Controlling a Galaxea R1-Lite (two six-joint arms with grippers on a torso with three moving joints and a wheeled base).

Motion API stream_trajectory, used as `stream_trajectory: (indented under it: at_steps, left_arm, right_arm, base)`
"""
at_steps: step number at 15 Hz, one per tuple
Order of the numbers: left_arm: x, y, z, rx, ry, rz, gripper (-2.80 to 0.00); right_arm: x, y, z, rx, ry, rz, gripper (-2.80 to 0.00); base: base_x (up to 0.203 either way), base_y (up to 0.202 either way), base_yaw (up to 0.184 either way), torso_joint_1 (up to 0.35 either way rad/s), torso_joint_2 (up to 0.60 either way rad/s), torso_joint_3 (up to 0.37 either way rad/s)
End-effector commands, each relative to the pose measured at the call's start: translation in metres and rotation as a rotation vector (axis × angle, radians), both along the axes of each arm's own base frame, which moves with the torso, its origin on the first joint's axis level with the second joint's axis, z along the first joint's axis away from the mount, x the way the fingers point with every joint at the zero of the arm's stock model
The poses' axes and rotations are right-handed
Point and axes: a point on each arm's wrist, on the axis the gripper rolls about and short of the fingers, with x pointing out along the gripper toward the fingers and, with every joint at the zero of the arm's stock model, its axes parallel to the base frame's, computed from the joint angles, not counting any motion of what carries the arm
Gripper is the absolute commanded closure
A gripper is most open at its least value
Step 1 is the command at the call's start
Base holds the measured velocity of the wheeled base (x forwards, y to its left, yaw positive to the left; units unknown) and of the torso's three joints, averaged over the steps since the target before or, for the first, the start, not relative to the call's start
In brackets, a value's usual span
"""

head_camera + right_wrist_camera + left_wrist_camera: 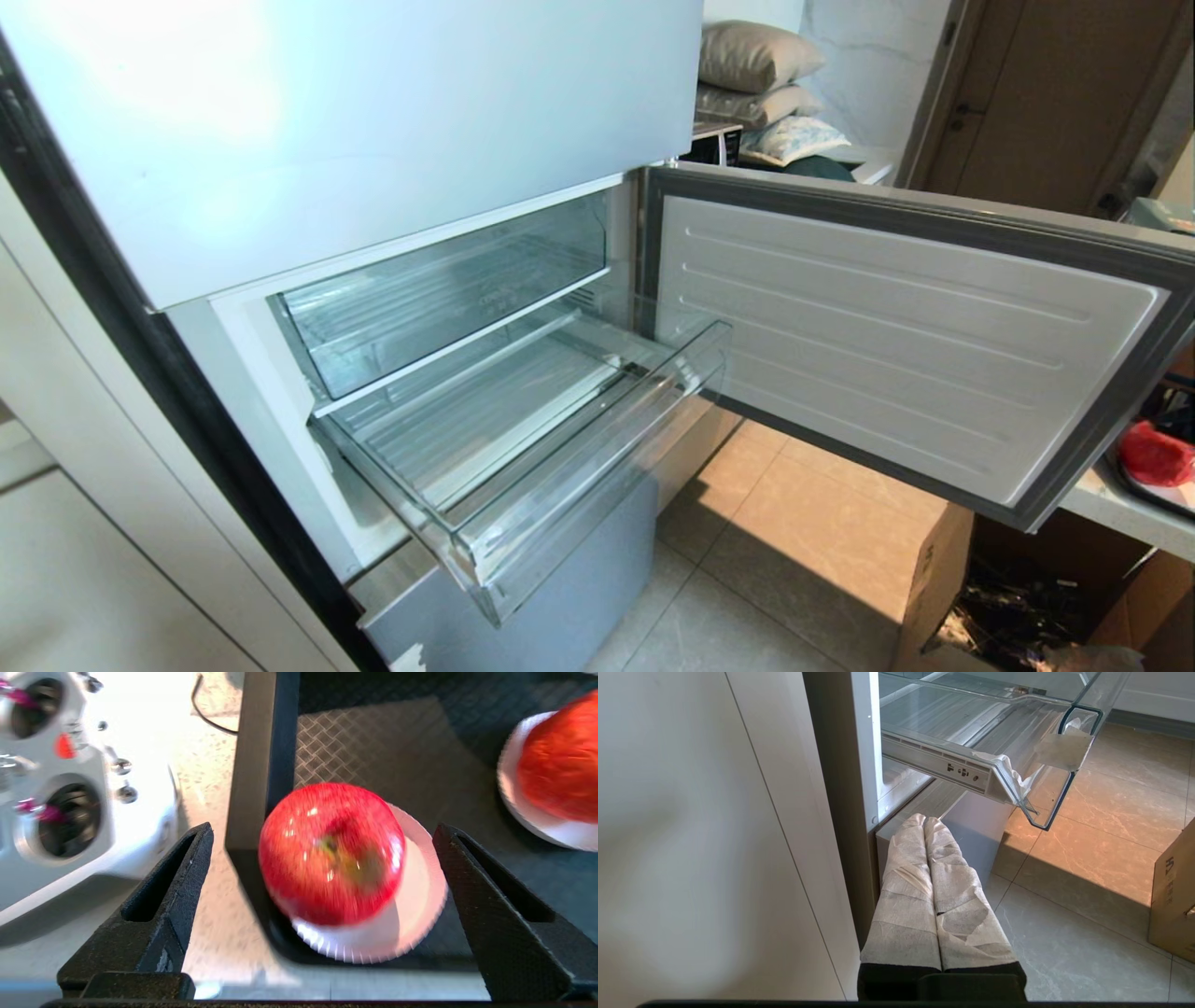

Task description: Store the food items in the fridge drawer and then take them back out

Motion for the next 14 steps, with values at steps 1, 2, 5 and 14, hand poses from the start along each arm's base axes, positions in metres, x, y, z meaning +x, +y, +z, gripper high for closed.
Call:
stream_trajectory:
  at_steps: [1, 2, 5, 14]
  left_arm:
    - [0.0, 0.0, 0.0, 0.0, 0.001, 0.0, 0.0]
    - [0.0, 0.0, 0.0, 0.0, 0.001, 0.0, 0.0]
    - [0.0, 0.0, 0.0, 0.0, 0.001, 0.0, 0.0]
    - [0.0, 0.0, 0.0, 0.0, 0.001, 0.0, 0.0]
  right_arm:
    - [-0.019, 0.013, 0.028, -0.03, -0.044, -0.001, -2.8]
    - [-0.032, 0.022, 0.036, -0.032, -0.048, -0.002, -2.8]
    - [-0.081, 0.056, 0.06, -0.048, -0.078, -0.013, 0.0]
    - [-0.26, 0.212, 0.058, -0.204, -0.333, 0.343, 0.0]
  base:
    - [0.0, 0.0, 0.0, 0.0, 0.0, 0.0]
    - [0.0, 0.0, 0.0, 0.0, 0.0, 0.0]
    - [0.0, 0.0, 0.0, 0.0, 0.0, 0.0]
    - [0.0, 0.0, 0.0, 0.0, 0.0, 0.0]
